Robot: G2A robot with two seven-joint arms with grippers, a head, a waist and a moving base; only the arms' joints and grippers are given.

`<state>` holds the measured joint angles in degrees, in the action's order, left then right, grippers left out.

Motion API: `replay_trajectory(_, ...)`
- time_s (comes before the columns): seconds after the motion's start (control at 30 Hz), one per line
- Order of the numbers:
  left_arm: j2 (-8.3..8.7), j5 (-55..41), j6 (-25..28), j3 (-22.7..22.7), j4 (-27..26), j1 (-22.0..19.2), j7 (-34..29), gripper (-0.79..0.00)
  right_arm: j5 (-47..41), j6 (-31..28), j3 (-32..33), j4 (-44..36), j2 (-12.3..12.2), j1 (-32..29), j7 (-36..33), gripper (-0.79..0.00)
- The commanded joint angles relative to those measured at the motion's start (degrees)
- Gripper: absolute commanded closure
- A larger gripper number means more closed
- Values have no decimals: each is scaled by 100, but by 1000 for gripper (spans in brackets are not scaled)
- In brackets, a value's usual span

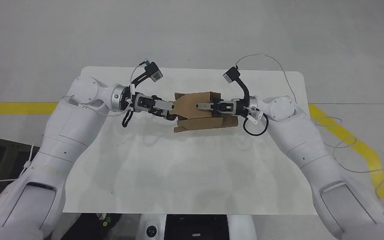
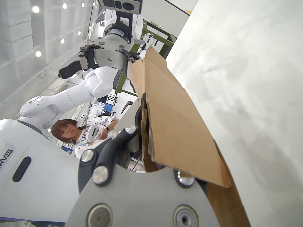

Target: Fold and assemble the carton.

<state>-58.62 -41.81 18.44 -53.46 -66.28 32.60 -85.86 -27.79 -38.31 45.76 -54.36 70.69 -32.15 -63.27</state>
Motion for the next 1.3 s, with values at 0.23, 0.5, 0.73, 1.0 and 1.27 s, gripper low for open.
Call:
replay_trajectory(0.23, -30, -419, -123, -126, -47, 41, -122, -785, 248, 81, -53, -233, 63, -77, 198, 0)
replay_trajectory(0.5, -64, -388, -124, -162, -69, 71, -122, -785, 232, 67, -141, -311, 162, -81, 238, 0)
replay_trajectory(0.73, -38, 144, 125, -213, -411, 153, 126, -785, 185, 34, -199, -279, 245, -62, 218, 0)
replay_trajectory(1.0, 13, 472, 297, -285, -576, 266, 298, -785, 164, -10, -226, -223, 320, -47, 173, 0)
replay_trajectory(1.27, 39, 464, 359, -345, -602, 291, 360, -785, 140, -48, -153, -135, 353, -47, 151, 0)
